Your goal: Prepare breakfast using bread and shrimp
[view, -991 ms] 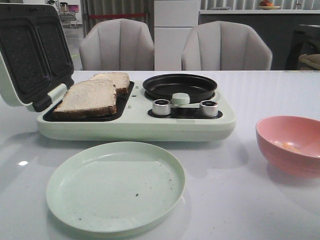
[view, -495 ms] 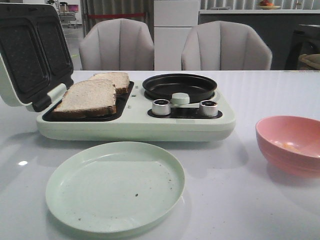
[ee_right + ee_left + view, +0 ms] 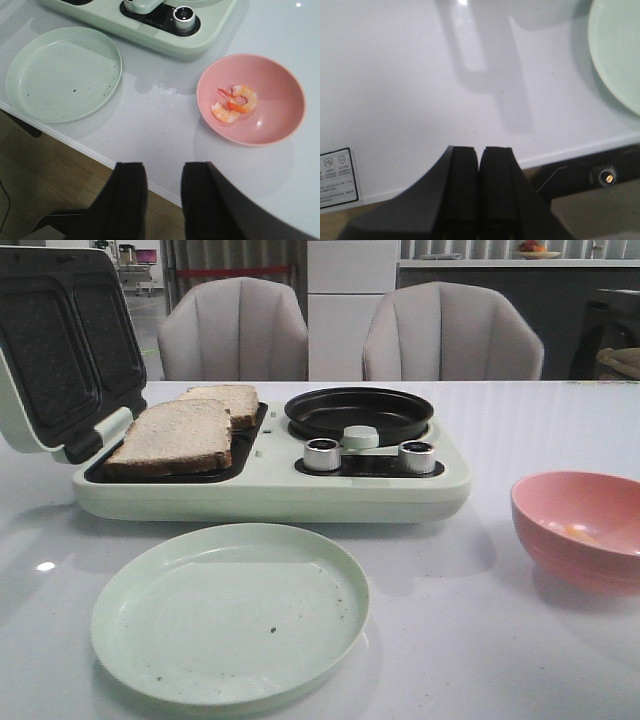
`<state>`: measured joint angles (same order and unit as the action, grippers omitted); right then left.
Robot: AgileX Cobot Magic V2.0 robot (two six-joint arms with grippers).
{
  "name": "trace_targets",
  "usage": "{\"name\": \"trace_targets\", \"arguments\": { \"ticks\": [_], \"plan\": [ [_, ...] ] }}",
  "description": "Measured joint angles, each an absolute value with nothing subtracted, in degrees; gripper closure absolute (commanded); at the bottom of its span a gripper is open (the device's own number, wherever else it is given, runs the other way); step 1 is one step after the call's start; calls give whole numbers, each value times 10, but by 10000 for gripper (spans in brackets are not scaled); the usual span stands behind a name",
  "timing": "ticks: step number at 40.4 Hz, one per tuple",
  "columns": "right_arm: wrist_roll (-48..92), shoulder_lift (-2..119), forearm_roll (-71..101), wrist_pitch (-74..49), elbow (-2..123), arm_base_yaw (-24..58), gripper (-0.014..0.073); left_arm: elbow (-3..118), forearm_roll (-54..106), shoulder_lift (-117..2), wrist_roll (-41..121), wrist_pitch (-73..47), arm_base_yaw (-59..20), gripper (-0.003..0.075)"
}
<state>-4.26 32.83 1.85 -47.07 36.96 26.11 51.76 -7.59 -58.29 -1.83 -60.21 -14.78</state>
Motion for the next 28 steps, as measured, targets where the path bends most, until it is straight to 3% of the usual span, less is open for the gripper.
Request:
{"name": "trace_targets", "arguments": {
  "ticks": [7,12,28],
  "plan": [
    [-43,328,19,-471,370,261,277,570,90,-630,104,-571,55,615],
    [-43,328,19,-471,370,261,277,612,221,-694,153,-561,135,622],
    [-43,328,19,-471,370,261,277,787,366,-927,177,-517,165,622]
  ]
}}
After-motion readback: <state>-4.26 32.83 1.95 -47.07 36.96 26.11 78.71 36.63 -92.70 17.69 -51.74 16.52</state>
